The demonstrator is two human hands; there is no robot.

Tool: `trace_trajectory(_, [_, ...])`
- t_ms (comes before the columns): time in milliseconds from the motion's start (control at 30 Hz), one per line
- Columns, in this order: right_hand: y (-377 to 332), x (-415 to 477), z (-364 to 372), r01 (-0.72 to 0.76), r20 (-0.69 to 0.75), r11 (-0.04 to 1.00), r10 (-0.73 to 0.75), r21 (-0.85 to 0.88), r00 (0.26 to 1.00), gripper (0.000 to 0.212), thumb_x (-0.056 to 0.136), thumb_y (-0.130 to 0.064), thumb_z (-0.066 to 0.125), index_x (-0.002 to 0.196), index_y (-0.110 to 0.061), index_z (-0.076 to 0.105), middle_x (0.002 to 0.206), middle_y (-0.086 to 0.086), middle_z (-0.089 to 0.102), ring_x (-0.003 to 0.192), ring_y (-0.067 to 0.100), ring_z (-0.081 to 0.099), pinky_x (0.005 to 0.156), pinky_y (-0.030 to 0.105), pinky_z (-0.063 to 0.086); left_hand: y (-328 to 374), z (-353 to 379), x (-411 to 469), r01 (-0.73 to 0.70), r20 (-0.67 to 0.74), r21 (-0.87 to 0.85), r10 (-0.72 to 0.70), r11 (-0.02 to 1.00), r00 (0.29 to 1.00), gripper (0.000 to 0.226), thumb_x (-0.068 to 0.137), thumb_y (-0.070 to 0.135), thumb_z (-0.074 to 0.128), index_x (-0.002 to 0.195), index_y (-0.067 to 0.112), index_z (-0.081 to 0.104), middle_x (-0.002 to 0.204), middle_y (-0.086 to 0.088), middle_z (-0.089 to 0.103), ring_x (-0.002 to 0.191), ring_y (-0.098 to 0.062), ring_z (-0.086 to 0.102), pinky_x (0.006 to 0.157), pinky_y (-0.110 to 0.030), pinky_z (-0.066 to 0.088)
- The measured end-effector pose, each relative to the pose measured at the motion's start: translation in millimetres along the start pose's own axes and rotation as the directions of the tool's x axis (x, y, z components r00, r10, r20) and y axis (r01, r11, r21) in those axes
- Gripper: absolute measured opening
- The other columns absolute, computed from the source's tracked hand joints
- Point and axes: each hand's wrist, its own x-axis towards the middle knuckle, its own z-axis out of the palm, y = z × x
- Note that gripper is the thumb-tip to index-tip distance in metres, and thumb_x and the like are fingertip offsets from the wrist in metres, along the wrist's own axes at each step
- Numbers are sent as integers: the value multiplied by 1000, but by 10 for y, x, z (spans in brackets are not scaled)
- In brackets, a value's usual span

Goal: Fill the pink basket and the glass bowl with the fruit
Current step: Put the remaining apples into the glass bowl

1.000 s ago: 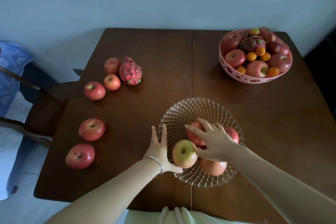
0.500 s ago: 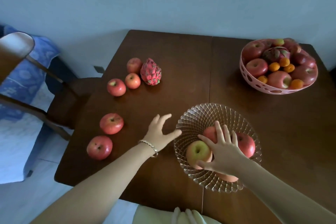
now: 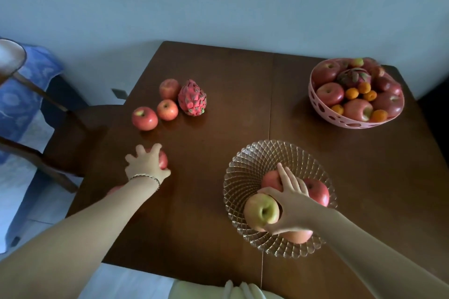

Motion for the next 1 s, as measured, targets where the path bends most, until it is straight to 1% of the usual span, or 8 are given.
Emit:
trace_trajectory(67, [15, 7, 11, 7, -3, 1000, -7, 13, 1000, 81, 65, -57, 67, 136, -49, 29, 149, 12, -36, 140, 32, -29, 115, 52, -7, 204, -91, -205, -186, -121, -94, 175, 978, 977, 71, 72, 36, 73, 133, 35, 38, 136, -6, 34, 116, -37, 39, 86, -42, 46])
trace_trajectory(133, [30, 12, 24, 19, -8, 1000, -19, 23, 1000, 80, 64, -58, 68, 135, -49, 31, 150, 11, -36, 140, 32, -29, 114, 51, -8, 429, -163, -456, -453, -194, -168, 422, 875, 886, 75, 67, 34, 76, 133, 34, 40, 136, -3, 38, 114, -32, 42, 88, -40, 46])
trace_trajectory(233, [42, 12, 17, 36, -8, 999, -35, 30, 999, 79, 65, -59, 68, 134, -49, 32, 150, 10, -35, 140, 31, -29, 114, 50, -9, 791, -136, -742, -759, -63, -48, 756, 649, 651, 84, 67, 32, 76, 138, 31, 31, 140, 5, 37, 119, -25, 40, 92, -36, 47])
trace_trajectory(333, [42, -11, 0, 43, -12, 999, -43, 25, 999, 77, 64, -60, 69, 132, -46, 36, 152, 11, -31, 141, 31, -27, 114, 50, -7, 1136, 45, -826, -848, 139, 134, 838, 512, 528, 81, 72, 25, 73, 139, 26, 28, 145, 7, 31, 128, -25, 33, 93, -36, 46])
trace_trajectory(467, [38, -38, 3, 55, -22, 998, -55, 11, 998, 71, 64, -59, 70, 126, -39, 43, 153, 13, -27, 141, 33, -25, 116, 52, -6, 1346, 163, -820, -848, 299, 186, 793, 497, 530, 81, 73, 17, 74, 139, 21, 27, 145, 4, 29, 131, -25, 30, 90, -38, 46])
trace_trajectory(733, [73, -51, 39, 49, -25, 993, -46, 112, 999, 94, 57, -64, 74, 131, -27, 30, 154, 7, -27, 142, 26, -26, 117, 48, -5, 1388, 126, -855, -852, 347, 259, 779, 455, 521, 82, 74, 10, 73, 139, 14, 22, 157, -2, 10, 141, -24, 20, 98, -41, 42])
trace_trajectory(833, [98, -48, 8, 30, -59, 963, -15, 267, 998, 86, 67, -62, 68, 132, -24, 27, 157, 1, -19, 144, 17, -19, 116, 40, -5, 1358, 108, -895, -839, 317, 254, 778, 481, 542, 75, 74, 7, 72, 135, 15, 29, 145, -9, 26, 132, -27, 31, 90, -39, 45])
trace_trajectory(1000, [72, 13, 74, 27, -74, 985, -15, 169, 997, 104, 66, -63, 68, 144, -20, 14, 157, 3, -17, 144, 22, -19, 116, 43, -6, 1354, 126, -994, -824, 279, 324, 785, 465, 553, 60, 77, 6, 66, 128, 14, 36, 133, -10, 36, 126, -28, 36, 89, -39, 43])
